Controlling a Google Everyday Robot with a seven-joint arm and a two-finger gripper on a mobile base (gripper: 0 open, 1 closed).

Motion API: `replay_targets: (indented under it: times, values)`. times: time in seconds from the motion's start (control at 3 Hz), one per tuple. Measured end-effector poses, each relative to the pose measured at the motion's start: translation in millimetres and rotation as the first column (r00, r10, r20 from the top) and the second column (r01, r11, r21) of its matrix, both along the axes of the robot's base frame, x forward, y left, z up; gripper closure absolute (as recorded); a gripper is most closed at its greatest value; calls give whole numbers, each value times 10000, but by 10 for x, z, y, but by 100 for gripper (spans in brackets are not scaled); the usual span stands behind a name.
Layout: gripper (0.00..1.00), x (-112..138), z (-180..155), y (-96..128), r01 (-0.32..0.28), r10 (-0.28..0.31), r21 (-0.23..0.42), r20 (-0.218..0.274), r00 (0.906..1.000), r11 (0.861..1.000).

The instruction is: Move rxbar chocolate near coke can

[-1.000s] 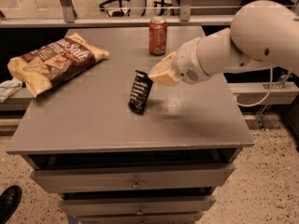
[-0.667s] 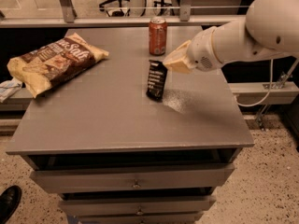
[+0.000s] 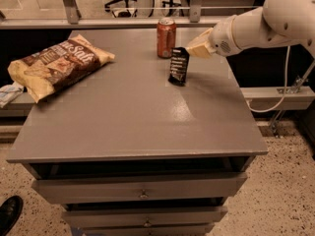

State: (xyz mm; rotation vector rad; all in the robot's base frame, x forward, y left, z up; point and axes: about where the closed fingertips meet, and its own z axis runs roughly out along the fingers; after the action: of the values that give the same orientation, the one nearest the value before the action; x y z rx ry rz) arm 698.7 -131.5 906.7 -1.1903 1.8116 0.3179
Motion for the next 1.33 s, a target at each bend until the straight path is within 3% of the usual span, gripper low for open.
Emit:
replay_targets:
  times: [0.67, 1.33]
  values:
    - [100, 536, -157, -71, 211, -208, 258, -103, 9997, 9994]
    - [53, 848, -300, -156, 615, -604, 331, -324, 9976, 9976]
